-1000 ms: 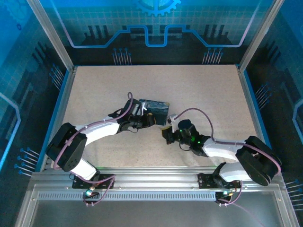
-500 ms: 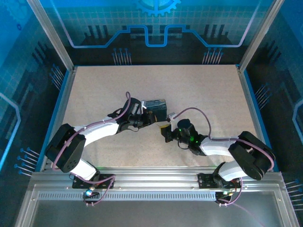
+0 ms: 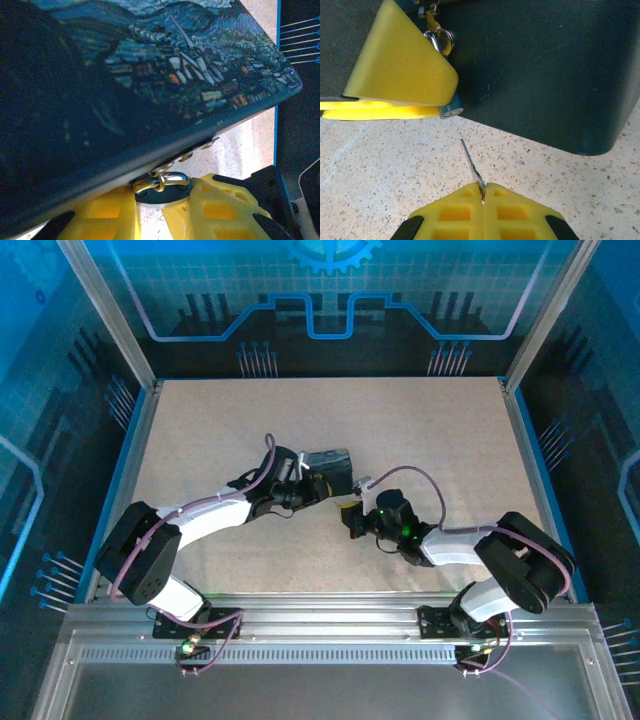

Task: Unlock the padlock with the key

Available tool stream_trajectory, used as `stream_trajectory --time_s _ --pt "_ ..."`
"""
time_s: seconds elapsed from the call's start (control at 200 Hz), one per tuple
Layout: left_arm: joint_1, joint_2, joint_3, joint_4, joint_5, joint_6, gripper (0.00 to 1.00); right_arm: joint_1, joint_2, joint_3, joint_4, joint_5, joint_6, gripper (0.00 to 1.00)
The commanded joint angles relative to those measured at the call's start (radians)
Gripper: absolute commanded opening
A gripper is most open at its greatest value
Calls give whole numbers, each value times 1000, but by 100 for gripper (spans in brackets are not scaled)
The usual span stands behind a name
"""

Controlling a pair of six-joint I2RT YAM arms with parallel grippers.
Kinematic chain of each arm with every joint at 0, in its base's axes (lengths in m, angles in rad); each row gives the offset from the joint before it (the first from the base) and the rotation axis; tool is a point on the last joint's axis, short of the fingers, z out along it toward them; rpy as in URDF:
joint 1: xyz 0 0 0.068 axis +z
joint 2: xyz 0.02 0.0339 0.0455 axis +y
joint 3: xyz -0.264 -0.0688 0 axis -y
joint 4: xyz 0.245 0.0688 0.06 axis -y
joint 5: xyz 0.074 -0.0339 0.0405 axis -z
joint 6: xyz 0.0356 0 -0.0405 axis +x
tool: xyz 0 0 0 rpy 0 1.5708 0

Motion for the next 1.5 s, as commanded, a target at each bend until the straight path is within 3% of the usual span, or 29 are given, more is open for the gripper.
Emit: stream_trajectory --time_s 0.0,1.496 --pt "-5 -22 1 59 22 -2 23 -15 13 16 49 -16 -1 0" --pt "-5 -11 2 53 24 1 24 -28 33 18 155 -32 7 0"
